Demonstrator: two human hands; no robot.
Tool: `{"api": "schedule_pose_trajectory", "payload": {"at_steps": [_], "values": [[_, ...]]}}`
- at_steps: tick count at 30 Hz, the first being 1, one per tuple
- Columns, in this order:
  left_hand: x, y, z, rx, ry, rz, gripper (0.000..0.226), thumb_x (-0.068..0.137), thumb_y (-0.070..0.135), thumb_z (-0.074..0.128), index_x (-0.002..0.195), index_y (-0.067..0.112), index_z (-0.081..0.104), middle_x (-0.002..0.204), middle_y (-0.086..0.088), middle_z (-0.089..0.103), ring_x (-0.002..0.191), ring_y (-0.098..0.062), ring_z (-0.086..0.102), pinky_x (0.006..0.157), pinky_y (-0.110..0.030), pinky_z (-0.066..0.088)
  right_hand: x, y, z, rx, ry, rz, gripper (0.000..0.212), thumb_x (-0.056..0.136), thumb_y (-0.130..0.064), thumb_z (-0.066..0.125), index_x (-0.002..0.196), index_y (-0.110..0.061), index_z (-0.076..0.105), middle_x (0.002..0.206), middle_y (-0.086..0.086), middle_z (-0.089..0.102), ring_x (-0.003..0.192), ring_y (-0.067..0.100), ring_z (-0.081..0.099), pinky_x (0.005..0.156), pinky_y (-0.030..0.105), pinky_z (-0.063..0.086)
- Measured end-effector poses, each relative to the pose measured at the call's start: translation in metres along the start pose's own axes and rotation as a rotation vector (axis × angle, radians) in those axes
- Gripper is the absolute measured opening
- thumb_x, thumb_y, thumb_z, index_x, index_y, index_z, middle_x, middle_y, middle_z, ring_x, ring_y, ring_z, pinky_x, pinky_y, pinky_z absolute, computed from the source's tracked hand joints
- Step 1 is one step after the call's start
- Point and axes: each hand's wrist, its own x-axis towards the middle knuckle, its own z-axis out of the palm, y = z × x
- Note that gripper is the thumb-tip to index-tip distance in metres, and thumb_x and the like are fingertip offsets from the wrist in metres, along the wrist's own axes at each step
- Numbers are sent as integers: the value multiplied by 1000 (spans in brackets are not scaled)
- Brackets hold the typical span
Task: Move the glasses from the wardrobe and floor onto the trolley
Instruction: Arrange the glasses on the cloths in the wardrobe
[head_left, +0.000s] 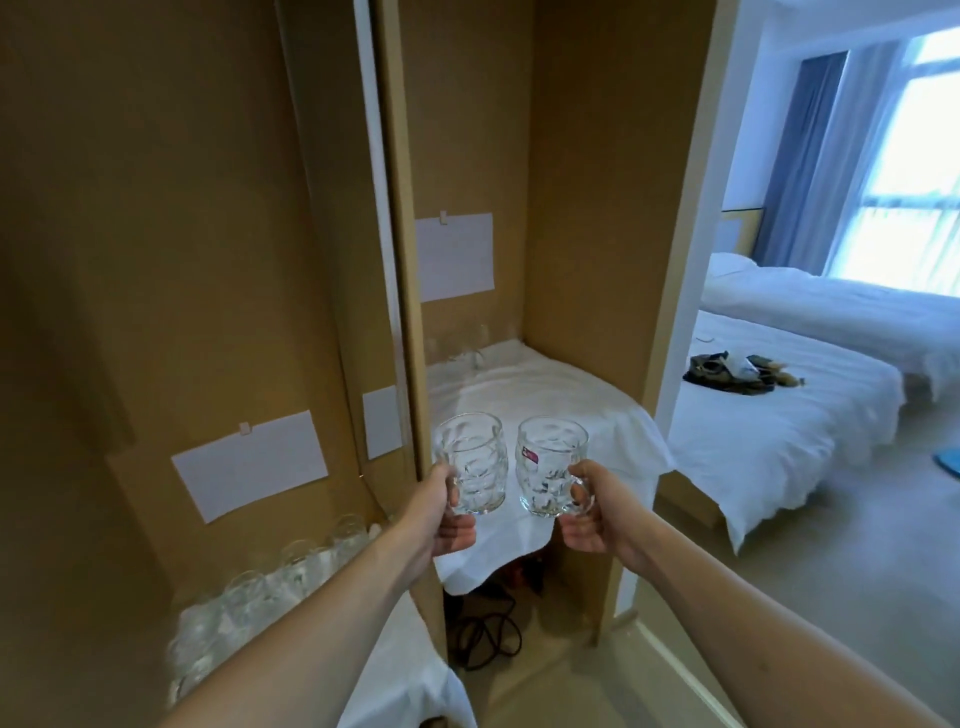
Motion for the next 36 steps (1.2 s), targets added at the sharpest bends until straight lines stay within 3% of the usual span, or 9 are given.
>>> {"api": "schedule_pose_trajectory", "payload": {"at_steps": [4, 12, 15, 19, 24, 32, 36], "values": [[16, 4, 48, 13, 51, 8, 42, 93, 45, 57, 66, 13, 51, 67, -18, 69, 56, -28, 64, 55, -33, 58, 24, -15, -44, -23, 11, 11, 40, 90, -47, 59, 99, -8, 59, 75, 15, 61, 49, 20, 52, 65, 34, 61], [42, 5, 117, -67, 142, -24, 38, 95, 44, 58, 72, 13, 54, 65, -17, 68, 52, -27, 63, 61, -38, 62, 71, -34, -111, -87, -16, 19, 42, 94, -47, 57, 98, -5, 61, 85, 18, 66, 66, 27, 61, 83, 45, 62], [48, 2, 133, -97, 183, -44, 38, 96, 43, 57, 73, 13, 54, 62, -16, 66, 54, -27, 63, 58, -35, 60, 87, -38, -124, -114, -17, 45, 48, 94, -46, 59, 105, 0, 63, 90, 22, 68, 73, 30, 64, 79, 43, 62], [62, 3, 139, -92, 232, -86, 39, 96, 42, 57, 71, 12, 54, 59, -16, 65, 53, -27, 62, 56, -35, 60, 107, -43, -125, -85, -37, 62, 50, 93, -46, 61, 112, 0, 63, 87, 21, 68, 73, 31, 64, 68, 37, 60], [98, 14, 145, -114, 247, -93, 37, 95, 41, 58, 72, 12, 54, 63, -17, 66, 58, -29, 63, 56, -36, 59, 135, -55, -119, -58, -27, 88, 39, 91, -44, 64, 97, -6, 63, 76, 17, 69, 67, 30, 63, 64, 35, 61], [187, 34, 155, -213, 196, -105, 33, 93, 39, 56, 74, 12, 56, 69, -21, 68, 58, -30, 62, 58, -38, 60, 194, -84, -106, -122, -12, 98, 35, 92, -42, 64, 94, -7, 60, 85, 20, 66, 67, 29, 62, 82, 44, 62], [239, 52, 161, -262, 188, -112, 33, 92, 36, 54, 71, 11, 55, 71, -21, 66, 60, -30, 61, 53, -35, 58, 235, -104, -102, -152, -6, 80, 33, 93, -40, 63, 89, -7, 59, 81, 21, 68, 69, 31, 64, 79, 44, 61]]}}
